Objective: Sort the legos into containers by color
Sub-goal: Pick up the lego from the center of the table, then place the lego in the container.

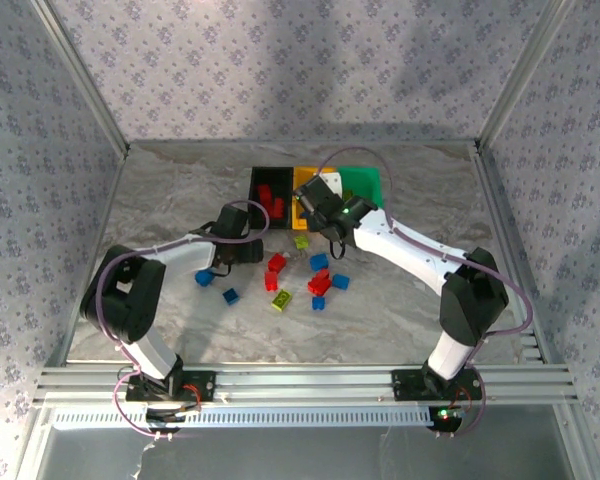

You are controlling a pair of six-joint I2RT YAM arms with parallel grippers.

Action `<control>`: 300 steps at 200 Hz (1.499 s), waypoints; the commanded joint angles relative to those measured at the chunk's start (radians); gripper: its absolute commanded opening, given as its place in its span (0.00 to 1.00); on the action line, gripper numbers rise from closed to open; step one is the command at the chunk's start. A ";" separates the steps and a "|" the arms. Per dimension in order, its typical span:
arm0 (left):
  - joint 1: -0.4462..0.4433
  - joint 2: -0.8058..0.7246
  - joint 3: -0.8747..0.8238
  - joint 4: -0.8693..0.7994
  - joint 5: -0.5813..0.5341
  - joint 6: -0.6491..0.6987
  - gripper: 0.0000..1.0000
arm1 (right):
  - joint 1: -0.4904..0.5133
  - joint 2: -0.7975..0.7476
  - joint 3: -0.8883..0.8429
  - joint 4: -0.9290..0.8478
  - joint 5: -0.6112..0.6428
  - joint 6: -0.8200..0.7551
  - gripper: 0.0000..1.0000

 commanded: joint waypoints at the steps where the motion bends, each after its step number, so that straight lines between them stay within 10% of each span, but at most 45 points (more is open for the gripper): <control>1: 0.016 -0.003 0.010 -0.029 -0.024 -0.016 0.84 | -0.006 -0.036 -0.017 0.003 0.046 0.004 0.55; 15: 0.030 0.009 0.009 -0.029 -0.011 -0.024 0.65 | -0.010 -0.050 -0.036 0.037 0.052 0.006 0.55; 96: 0.052 0.022 0.006 -0.011 0.069 -0.025 0.37 | -0.030 -0.099 -0.095 0.062 0.066 0.010 0.55; 189: 0.000 -0.113 -0.059 0.059 0.075 -0.052 0.28 | -0.153 -0.309 -0.385 0.099 0.024 0.076 0.55; 300: -0.322 0.329 0.765 -0.259 -0.051 -0.013 0.29 | -0.466 -0.520 -0.792 0.264 -0.222 0.018 0.55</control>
